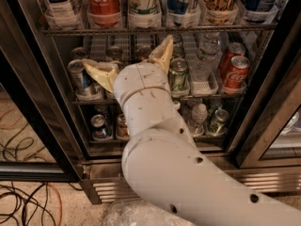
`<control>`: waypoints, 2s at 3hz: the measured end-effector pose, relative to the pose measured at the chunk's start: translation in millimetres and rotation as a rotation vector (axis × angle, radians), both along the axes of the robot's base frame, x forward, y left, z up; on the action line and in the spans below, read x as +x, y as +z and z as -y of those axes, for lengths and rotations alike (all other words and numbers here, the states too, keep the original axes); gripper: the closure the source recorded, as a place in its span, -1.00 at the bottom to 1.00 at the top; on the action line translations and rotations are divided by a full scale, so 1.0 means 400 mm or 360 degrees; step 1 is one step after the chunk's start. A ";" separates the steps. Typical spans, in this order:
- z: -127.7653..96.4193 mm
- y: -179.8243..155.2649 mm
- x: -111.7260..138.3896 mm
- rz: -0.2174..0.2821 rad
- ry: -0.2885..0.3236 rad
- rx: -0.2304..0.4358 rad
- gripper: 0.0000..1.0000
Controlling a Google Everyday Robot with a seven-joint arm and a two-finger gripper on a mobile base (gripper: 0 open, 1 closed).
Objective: Pick 7up can from top shelf of fridge
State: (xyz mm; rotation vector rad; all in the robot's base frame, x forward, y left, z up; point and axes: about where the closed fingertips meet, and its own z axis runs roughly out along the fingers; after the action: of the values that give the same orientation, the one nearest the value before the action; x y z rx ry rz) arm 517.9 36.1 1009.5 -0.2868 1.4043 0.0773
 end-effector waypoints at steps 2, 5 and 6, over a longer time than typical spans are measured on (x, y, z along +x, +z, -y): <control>0.032 0.027 -0.006 -0.0082 -0.0018 0.0065 -1.00; 0.095 0.030 0.009 -0.0012 0.0039 -0.0094 -1.00; 0.107 0.090 0.052 0.0067 0.0091 -0.0067 -1.00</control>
Offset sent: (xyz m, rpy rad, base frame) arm -0.0053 -0.0330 0.0097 0.0729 0.1034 -0.0153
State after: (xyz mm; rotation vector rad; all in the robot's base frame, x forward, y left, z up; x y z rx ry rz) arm 538.6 -6.6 1045.6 -0.3614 1.3571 0.0884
